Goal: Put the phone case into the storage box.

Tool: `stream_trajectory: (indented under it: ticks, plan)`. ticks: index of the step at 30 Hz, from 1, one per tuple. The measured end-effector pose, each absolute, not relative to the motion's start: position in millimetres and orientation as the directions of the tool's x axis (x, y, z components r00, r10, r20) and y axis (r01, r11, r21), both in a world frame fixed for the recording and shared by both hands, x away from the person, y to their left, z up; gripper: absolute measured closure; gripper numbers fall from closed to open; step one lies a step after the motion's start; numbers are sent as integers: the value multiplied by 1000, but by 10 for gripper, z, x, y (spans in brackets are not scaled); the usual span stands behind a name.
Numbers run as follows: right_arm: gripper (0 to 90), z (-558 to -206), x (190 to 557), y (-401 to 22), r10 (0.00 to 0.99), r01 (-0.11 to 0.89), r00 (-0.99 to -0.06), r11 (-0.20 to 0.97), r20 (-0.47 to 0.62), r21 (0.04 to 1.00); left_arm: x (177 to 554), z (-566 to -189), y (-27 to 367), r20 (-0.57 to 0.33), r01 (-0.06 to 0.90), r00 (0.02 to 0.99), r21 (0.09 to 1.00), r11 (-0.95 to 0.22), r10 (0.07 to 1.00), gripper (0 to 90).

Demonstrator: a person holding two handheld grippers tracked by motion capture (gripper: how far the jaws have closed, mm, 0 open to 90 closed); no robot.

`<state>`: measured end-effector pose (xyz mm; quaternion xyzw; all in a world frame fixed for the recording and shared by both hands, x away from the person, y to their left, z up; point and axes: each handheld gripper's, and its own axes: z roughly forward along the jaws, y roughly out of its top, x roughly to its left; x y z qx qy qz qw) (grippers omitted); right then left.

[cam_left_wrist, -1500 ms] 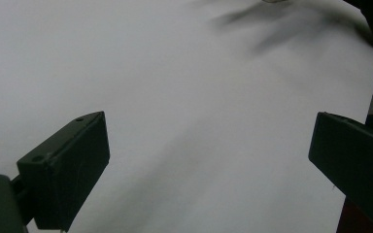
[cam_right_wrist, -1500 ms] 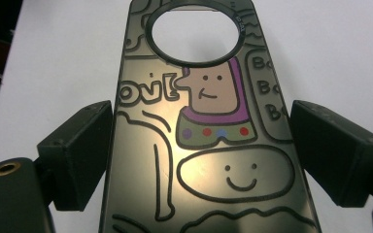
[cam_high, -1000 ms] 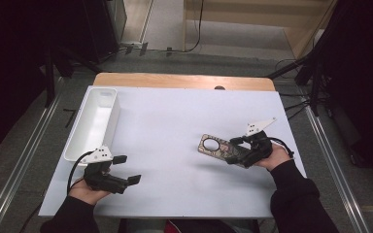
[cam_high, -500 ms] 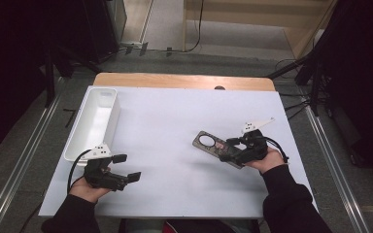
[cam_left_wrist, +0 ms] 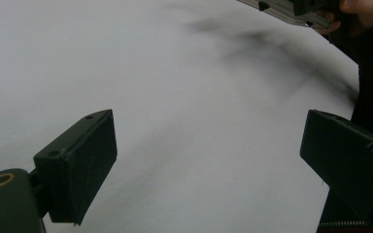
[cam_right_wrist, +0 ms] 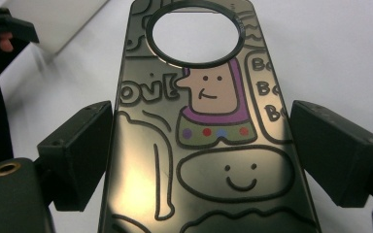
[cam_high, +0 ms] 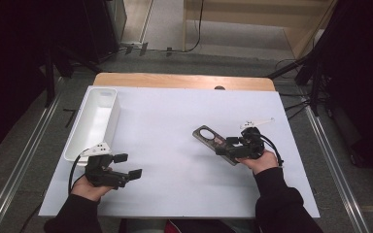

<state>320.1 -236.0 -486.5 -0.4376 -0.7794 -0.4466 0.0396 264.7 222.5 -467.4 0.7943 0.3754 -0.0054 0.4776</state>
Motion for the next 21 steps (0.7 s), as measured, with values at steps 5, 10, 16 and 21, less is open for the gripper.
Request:
stream_trajectory:
  ticks: [5, 10, 16, 21]
  plan:
    - [107, -4869, 3191, -2296, 651, 737, -588, 186, 480, 650, 2677, -4654, 2188, -419, 640, 678, 741, -205, 604, 60]
    - [107, -4862, 3171, -2222, 669, 744, -553, 129, 496, 656, 2691, -4650, 2136, -426, 642, 691, 733, -226, 584, 61]
    - [107, -4894, 3170, -2104, 673, 750, -534, 98, 512, 654, 2675, -4632, 2050, -465, 687, 647, 699, -198, 604, 61]
    - [107, -4919, 3174, -2019, 675, 755, -523, 83, 521, 651, 2697, -4622, 2003, -484, 683, 663, 704, -196, 571, 61]
